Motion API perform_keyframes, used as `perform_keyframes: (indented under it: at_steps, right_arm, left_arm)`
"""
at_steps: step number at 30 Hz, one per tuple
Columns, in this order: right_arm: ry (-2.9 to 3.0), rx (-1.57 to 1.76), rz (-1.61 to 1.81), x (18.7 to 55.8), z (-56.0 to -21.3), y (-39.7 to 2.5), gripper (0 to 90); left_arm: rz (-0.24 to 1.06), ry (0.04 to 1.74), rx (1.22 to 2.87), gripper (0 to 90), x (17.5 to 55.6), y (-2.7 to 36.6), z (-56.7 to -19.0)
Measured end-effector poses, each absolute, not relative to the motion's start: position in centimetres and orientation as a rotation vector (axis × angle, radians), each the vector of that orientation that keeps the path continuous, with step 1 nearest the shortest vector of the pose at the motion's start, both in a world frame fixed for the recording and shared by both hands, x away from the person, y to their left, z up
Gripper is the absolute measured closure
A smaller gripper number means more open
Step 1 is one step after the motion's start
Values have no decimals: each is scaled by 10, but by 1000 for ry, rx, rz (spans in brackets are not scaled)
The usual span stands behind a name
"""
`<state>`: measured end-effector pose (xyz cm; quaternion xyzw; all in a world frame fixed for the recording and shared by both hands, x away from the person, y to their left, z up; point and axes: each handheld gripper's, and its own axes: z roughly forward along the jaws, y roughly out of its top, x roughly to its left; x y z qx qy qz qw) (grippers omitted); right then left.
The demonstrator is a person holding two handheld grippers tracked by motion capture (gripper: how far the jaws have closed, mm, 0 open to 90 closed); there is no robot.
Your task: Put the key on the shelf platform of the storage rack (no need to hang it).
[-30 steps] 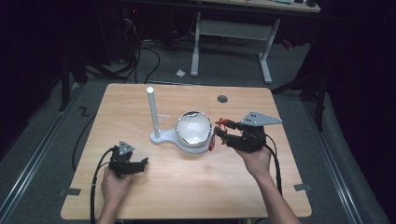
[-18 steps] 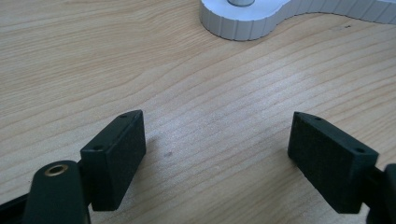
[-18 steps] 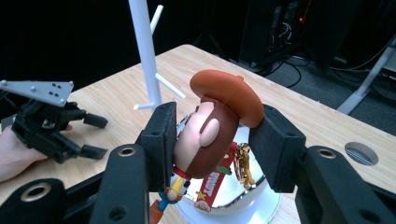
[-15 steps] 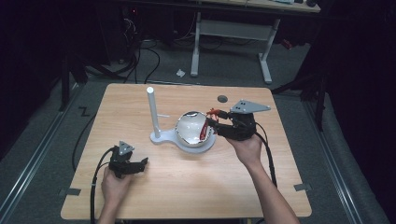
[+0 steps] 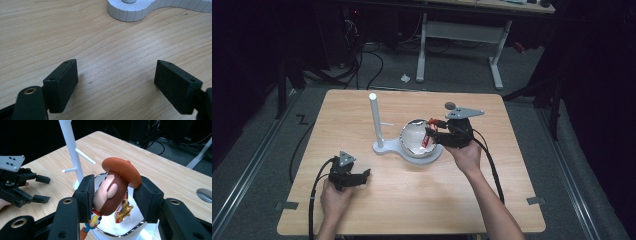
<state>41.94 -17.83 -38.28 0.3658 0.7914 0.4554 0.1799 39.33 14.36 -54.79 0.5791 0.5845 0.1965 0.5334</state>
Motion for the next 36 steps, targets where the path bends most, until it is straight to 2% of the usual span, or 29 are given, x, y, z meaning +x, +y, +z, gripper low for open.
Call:
perform_keyframes:
  at_steps: [23,36]
  right_arm:
    - [2352,1114,1228,444,-436,-151,524]
    - [2359,1139,1108,452,-449,-142,519]
  left_arm:
    - [469,1393,1381,195,393,144,-548]
    - [468,1394,1378,195,393,144,-548]
